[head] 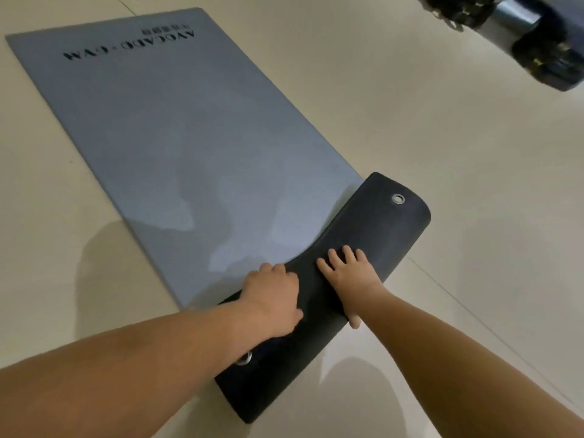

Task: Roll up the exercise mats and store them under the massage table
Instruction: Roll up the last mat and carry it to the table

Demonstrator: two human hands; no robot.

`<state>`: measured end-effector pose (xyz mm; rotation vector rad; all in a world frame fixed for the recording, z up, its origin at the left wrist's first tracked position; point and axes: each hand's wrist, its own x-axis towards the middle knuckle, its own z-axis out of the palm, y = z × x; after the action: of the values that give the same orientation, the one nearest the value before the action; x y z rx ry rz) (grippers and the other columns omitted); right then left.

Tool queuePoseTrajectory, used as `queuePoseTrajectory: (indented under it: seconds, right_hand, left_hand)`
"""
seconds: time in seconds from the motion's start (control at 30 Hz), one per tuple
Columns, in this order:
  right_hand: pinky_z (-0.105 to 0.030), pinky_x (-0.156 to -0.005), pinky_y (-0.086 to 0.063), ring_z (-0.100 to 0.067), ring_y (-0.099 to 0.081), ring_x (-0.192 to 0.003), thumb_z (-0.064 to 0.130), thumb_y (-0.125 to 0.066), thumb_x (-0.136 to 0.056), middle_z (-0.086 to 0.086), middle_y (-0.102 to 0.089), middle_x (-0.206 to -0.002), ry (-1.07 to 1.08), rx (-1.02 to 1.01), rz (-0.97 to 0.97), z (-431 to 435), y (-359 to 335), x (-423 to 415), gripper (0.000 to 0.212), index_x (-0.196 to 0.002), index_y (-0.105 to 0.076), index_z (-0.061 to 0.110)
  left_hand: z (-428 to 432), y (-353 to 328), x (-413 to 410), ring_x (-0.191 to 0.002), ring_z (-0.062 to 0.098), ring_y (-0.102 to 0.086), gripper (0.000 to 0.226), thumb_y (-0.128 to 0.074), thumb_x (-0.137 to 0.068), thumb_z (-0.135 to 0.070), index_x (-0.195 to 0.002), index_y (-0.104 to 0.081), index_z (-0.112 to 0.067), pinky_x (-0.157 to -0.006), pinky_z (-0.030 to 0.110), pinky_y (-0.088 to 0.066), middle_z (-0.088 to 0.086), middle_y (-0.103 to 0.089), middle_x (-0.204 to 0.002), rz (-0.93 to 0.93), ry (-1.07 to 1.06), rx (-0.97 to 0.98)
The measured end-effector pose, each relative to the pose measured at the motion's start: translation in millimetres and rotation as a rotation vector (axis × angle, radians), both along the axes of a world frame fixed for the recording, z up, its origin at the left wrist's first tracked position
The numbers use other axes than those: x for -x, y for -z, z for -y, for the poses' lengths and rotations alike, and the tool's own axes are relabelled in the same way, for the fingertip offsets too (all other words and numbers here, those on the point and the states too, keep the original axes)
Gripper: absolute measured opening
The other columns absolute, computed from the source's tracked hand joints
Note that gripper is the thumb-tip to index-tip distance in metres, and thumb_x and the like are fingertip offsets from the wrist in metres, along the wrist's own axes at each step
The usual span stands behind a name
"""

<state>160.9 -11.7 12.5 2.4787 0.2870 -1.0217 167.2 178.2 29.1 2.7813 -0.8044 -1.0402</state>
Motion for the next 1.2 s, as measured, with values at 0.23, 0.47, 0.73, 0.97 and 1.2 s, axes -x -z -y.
queuePoseTrajectory:
  seconds: [0.23, 0.47, 0.73, 0.97, 1.2]
  right_hand:
    - [-0.042, -0.104, -0.046, -0.025, -0.058, -0.115, 0.072, -0.092, -0.05, 0.001, -0.06, -0.132, 0.01, 0.015, -0.097, 4.0, -8.1, -39.6, 0.122, -0.153, -0.039, 0.034]
    - [-0.034, -0.089, -0.049, -0.02, -0.064, -0.095, 0.075, -0.094, -0.045, 0.008, -0.067, -0.103, -0.009, 0.111, -0.306, -13.1, -17.2, -76.0, 0.103, -0.131, -0.056, 0.033]
    - [-0.055, -0.12, -0.033, -0.036, -0.037, -0.149, 0.072, -0.094, -0.049, -0.002, -0.035, -0.162, -0.135, 0.011, -0.19, 2.9, -37.2, -75.3, 0.15, -0.166, -0.006, 0.041]
    - [-0.037, -0.08, -0.053, -0.021, -0.065, -0.097, 0.066, -0.089, -0.055, 0.008, -0.066, -0.105, -0.174, -0.123, -0.093, 34.4, -55.9, -72.7, 0.087, -0.127, -0.052, 0.035]
    - [-0.052, -0.1, -0.055, -0.031, -0.064, -0.114, 0.053, -0.101, -0.053, 0.006, -0.065, -0.121, 0.013, -0.149, -0.413, -9.0, -60.2, -87.9, 0.088, -0.131, -0.065, 0.031]
  left_hand:
    - [-0.4, 15.9, 17.9, -0.162, 0.052, -0.011, 0.147, -0.075, -0.076, -0.08, -0.169, 0.006, -0.001, -0.126, 0.063, -0.03, 0.031, -0.003, -0.176, -0.152, -0.033, -0.053]
    - [18.6, 28.5, 22.2, -0.154, 0.05, -0.028, 0.151, -0.085, -0.069, -0.071, -0.169, 0.011, -0.01, -0.12, 0.068, -0.036, 0.029, -0.022, -0.168, -0.159, -0.142, -0.102]
    - [-11.8, 12.5, -17.5, -0.113, 0.02, -0.067, 0.097, -0.094, -0.059, -0.053, -0.142, -0.049, -0.035, -0.099, 0.042, -0.06, -0.008, -0.065, -0.13, -0.376, -0.378, 0.208]
    - [-19.0, -1.4, -28.9, -0.108, 0.024, -0.077, 0.063, -0.099, -0.067, -0.025, -0.12, -0.069, -0.04, -0.098, 0.049, -0.064, -0.004, -0.078, -0.117, -0.648, -0.542, 0.287]
    - [-75.3, -7.0, -28.8, -0.119, 0.024, -0.074, 0.066, -0.097, -0.076, -0.032, -0.135, -0.067, -0.039, -0.107, 0.049, -0.06, -0.005, -0.076, -0.131, -0.783, -0.524, 0.218]
